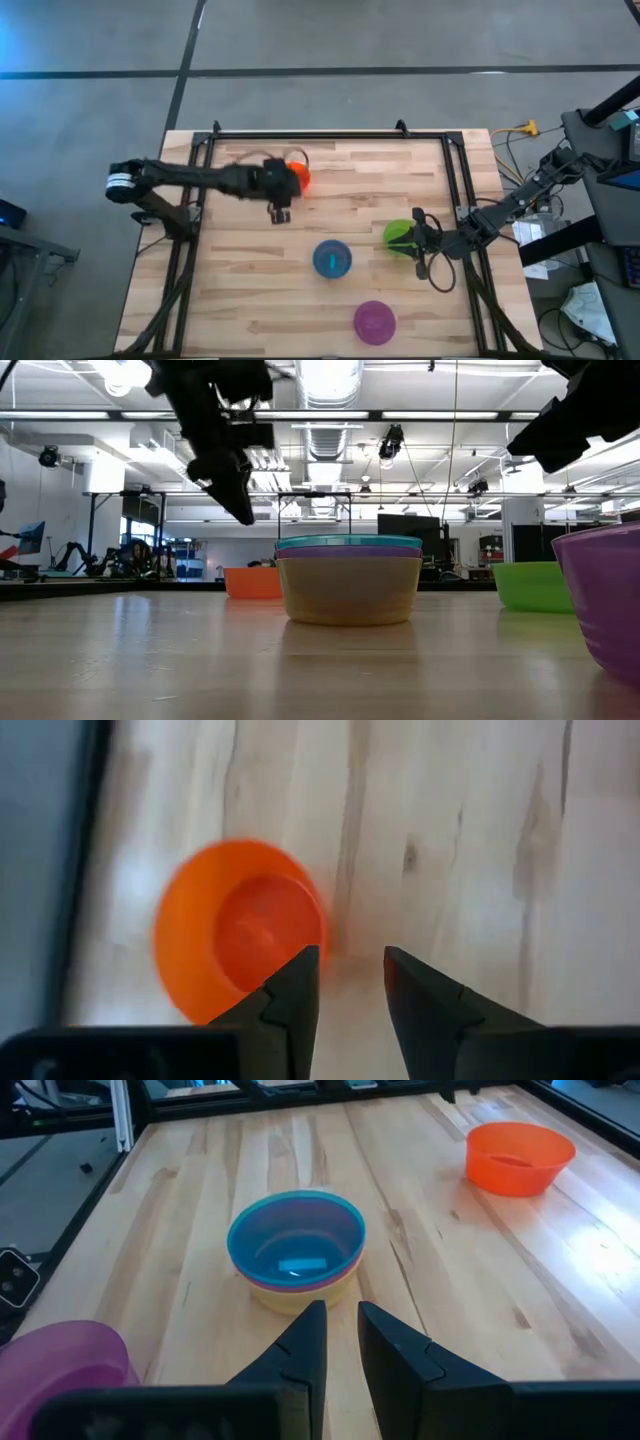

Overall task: Nest bowls inside each other
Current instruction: Stack the orange bowl on the blue bowl

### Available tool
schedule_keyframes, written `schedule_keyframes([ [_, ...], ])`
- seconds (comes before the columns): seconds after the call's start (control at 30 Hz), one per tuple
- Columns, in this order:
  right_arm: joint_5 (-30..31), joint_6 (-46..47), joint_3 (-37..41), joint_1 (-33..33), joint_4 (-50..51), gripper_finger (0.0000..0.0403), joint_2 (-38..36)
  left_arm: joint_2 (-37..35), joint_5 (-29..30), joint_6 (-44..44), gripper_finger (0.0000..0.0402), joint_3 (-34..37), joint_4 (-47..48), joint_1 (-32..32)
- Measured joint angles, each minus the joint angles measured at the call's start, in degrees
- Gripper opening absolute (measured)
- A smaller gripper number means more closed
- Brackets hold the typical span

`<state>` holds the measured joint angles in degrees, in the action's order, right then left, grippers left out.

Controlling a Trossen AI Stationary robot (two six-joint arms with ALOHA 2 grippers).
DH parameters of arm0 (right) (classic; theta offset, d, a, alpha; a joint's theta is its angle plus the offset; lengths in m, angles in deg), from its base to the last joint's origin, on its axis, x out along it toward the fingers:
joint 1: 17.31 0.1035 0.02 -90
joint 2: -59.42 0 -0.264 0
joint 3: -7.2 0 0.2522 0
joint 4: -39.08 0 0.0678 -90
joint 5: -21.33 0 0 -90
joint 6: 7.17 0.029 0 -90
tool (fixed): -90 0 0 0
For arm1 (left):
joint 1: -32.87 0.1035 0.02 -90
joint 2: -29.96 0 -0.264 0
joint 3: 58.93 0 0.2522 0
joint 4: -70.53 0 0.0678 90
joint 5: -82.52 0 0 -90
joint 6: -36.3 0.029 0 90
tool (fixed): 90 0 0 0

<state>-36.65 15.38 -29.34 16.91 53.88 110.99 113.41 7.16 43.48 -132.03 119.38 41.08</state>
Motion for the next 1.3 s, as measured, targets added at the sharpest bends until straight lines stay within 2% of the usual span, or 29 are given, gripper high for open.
schedule_keyframes([
  [0.13,0.1,0.5,0.1,0.0,-0.1,0.0057,0.0,-1.1,-13.8,-4.7,0.01,1.3,-2.1,9.6],
  [0.3,0.1,3.0,0.2,0.0,0.0,0.0057,0.0,0.3,-20.5,-1.6,0.01,1.3,-3.1,14.4],
  [0.5,0.1,3.8,1.3,0.0,-0.1,0.0057,0.0,4.9,-21.2,5.2,0.01,1.2,-3.2,14.4],
  [0.77,0.6,3.9,2.3,0.0,-0.5,0.0056,0.0,11.6,-15.9,6.9,0.01,-0.2,-3.2,14.6],
  [1.03,1.1,3.6,2.1,0.0,-0.5,0.0056,0.0,15.5,-15.8,8.2,0.0096,-0.8,-2.9,14.6],
  [1.13,1.1,3.6,2.0,0.0,-0.5,0.0056,0.0,15.9,-15.8,8.5,0.0073,-0.8,-2.6,14.6],
  [1.3,1.1,3.5,2.2,0.0,-0.5,0.0056,0.0,15.1,-15.8,8.8,0.0009,-0.8,-2.5,14.6],
])
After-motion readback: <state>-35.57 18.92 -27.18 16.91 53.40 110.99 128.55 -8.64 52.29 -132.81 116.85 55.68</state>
